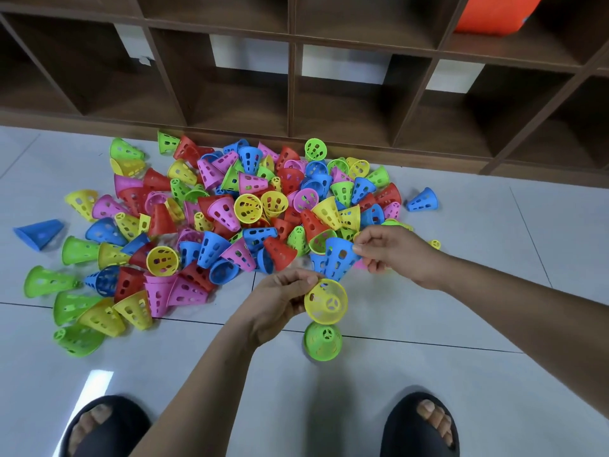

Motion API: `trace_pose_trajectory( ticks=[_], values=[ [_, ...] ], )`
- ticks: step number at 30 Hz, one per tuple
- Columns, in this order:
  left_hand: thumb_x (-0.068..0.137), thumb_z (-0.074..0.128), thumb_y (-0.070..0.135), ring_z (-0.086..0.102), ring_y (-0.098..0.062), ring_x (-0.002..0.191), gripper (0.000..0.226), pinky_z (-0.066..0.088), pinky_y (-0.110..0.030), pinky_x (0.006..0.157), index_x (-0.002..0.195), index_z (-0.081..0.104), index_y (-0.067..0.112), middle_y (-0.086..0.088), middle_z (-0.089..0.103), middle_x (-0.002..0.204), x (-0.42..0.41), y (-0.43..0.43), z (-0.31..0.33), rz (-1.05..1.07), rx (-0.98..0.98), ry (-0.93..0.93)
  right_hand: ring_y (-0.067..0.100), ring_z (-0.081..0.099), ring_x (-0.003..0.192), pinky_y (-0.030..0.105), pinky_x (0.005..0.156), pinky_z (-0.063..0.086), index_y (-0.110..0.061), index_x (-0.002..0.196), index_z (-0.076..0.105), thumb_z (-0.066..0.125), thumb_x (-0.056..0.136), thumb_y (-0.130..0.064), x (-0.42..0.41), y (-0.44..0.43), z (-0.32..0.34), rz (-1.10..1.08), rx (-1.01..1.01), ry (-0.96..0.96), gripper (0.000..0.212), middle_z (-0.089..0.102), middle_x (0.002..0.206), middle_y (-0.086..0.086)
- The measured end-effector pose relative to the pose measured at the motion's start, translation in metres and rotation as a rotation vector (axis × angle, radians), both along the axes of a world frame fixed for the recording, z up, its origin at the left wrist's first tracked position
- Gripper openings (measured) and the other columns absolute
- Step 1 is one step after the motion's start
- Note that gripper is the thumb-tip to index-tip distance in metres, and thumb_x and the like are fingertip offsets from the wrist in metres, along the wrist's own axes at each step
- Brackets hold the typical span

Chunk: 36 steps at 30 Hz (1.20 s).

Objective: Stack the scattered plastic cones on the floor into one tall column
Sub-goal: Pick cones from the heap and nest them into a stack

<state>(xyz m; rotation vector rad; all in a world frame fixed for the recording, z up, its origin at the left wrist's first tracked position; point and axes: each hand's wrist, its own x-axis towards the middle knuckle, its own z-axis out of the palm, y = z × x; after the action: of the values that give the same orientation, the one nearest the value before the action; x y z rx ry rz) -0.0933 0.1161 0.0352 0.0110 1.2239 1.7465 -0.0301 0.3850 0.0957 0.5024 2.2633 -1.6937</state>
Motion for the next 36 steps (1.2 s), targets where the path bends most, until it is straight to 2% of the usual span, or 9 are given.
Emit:
trace_pose_trajectory(
  ticks=[2,6,10,14,18,23,26,30,36],
  values=[
    [0.098,0.065,0.007,0.069,-0.019,0.082,0.014,0.060,-0.028,0.074,0.104,0.076,0.000,-0.013,0.075,0.098,0.002,-0.002,-0.002,-0.023,0.006,0.000,0.018,0.061,0.067,0.027,0.061,0.049,-0.007,0.099,0.070,0.071,0.100,-0.020,0.011,-0.002,0.003,-0.043,-0.124,-0.045,0.014,0.065,0.076,0.009],
    [0.098,0.066,0.007,0.068,-0.021,0.084,0.013,0.060,-0.030,0.077,0.100,0.079,0.004,-0.015,0.074,0.101,0.004,-0.005,-0.008,-0.098,-0.023,0.003,0.021,0.057,0.065,0.028,0.059,0.045,-0.011,0.094,0.064,0.065,0.104,-0.018,0.028,-0.003,0.004,-0.130,-0.125,-0.026,0.013,0.057,0.071,0.005],
    [0.101,0.064,0.005,0.070,-0.019,0.083,0.018,0.059,-0.030,0.074,0.093,0.079,0.009,-0.014,0.074,0.105,0.011,-0.005,-0.012,-0.177,-0.058,0.033,0.019,0.046,0.067,0.030,0.065,0.042,-0.019,0.087,0.062,0.066,0.101,-0.021,0.041,-0.008,0.018,-0.249,-0.523,-0.060,0.015,0.045,0.075,0.003],
    [0.101,0.070,0.011,0.066,-0.030,0.101,0.018,0.055,-0.050,0.101,0.114,0.074,-0.002,-0.027,0.073,0.121,0.013,-0.007,-0.023,-0.282,-0.146,0.120,0.020,0.051,0.065,0.029,0.062,0.047,-0.007,0.101,0.059,0.079,0.090,-0.023,0.059,-0.028,0.020,-0.026,-0.755,-0.234,0.028,0.043,0.073,0.008],
    [0.100,0.068,0.005,0.068,-0.025,0.094,0.010,0.056,-0.048,0.098,0.102,0.078,0.005,-0.015,0.077,0.104,0.019,-0.011,-0.029,-0.260,-0.226,0.137,0.019,0.051,0.065,0.026,0.063,0.043,-0.007,0.100,0.056,0.059,0.106,-0.018,0.071,-0.047,0.003,0.121,-0.632,-0.350,0.013,0.046,0.076,0.006],
    [0.097,0.073,0.018,0.064,-0.014,0.090,0.008,0.046,-0.036,0.084,0.104,0.075,0.017,0.000,0.076,0.104,0.027,-0.020,-0.037,-0.234,-0.341,0.155,0.020,0.055,0.065,0.027,0.061,0.044,-0.011,0.091,0.062,0.058,0.105,-0.014,0.081,-0.060,-0.034,-0.028,-0.382,-0.406,0.015,0.058,0.075,0.006],
    [0.099,0.071,0.033,0.068,-0.014,0.097,0.023,0.055,-0.038,0.084,0.118,0.071,0.020,-0.001,0.077,0.115,0.029,-0.025,-0.042,-0.244,-0.448,0.132,0.021,0.061,0.065,0.028,0.058,0.045,-0.008,0.101,0.067,0.060,0.101,-0.012,0.085,-0.068,-0.050,-0.149,-0.273,-0.415,0.008,0.065,0.077,0.009],
    [0.098,0.069,0.054,0.068,-0.027,0.118,0.041,0.066,-0.046,0.086,0.124,0.070,0.023,-0.007,0.073,0.123,0.035,-0.031,-0.049,-0.300,-0.544,-0.034,0.024,0.070,0.073,0.032,0.064,0.050,-0.010,0.114,0.065,0.063,0.099,-0.022,0.093,-0.077,-0.058,-0.169,-0.242,-0.454,0.019,0.075,0.088,0.011],
    [0.099,0.065,0.058,0.076,-0.029,0.108,0.051,0.065,-0.042,0.091,0.127,0.071,0.016,-0.015,0.071,0.127,0.055,-0.017,-0.066,-0.194,-0.480,-0.103,0.040,0.078,0.094,0.043,0.085,0.061,-0.024,0.132,0.057,0.059,0.103,-0.050,0.110,-0.083,-0.063,-0.193,-0.393,-0.558,0.039,0.075,0.116,0.021]
  ],
)
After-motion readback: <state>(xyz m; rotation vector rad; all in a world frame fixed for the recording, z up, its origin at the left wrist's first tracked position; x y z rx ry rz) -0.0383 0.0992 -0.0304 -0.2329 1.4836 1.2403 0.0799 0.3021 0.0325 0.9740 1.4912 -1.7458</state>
